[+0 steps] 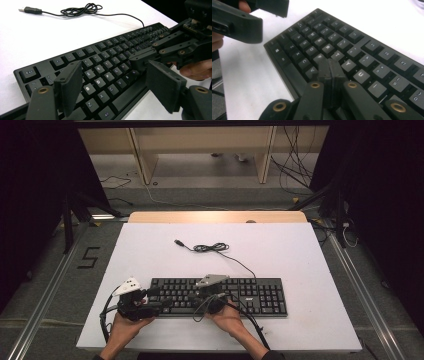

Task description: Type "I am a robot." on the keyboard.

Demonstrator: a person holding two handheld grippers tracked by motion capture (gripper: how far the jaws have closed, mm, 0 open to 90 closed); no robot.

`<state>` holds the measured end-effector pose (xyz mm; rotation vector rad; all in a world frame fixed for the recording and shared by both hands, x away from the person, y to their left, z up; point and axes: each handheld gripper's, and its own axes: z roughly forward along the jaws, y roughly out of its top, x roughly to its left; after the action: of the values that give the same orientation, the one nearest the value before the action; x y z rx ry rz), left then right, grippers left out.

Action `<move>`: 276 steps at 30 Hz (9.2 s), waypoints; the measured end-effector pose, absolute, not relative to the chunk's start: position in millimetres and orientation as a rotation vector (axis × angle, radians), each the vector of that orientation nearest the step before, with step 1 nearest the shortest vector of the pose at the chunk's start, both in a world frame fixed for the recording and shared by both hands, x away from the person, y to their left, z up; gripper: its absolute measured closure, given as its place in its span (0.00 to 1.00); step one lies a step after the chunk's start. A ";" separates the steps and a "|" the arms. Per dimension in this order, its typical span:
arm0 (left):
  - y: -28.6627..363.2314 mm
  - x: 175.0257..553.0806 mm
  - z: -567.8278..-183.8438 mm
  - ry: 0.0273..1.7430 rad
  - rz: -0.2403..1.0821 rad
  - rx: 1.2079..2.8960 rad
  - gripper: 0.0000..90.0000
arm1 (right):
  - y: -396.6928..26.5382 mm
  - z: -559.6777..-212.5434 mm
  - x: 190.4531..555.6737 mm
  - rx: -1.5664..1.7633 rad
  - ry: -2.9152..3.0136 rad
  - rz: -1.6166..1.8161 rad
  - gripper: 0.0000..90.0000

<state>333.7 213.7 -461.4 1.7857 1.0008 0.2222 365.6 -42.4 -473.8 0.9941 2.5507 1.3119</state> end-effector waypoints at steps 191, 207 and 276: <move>152.6 390.7 -480.6 1.026 0.206 2.069 0.99 | -116.6 -454.3 342.2 1.091 2.405 1.389 0.40; 164.0 384.7 -467.0 1.012 0.220 1.972 0.91 | -117.9 -455.3 341.9 1.093 2.402 1.385 0.39; 208.4 327.8 -460.0 0.958 0.188 1.770 0.32 | -107.2 -472.3 349.5 1.082 2.466 1.258 0.97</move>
<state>327.8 208.4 -460.0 1.7703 0.9577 0.1884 349.5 -107.2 -472.3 1.0822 2.4658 1.2582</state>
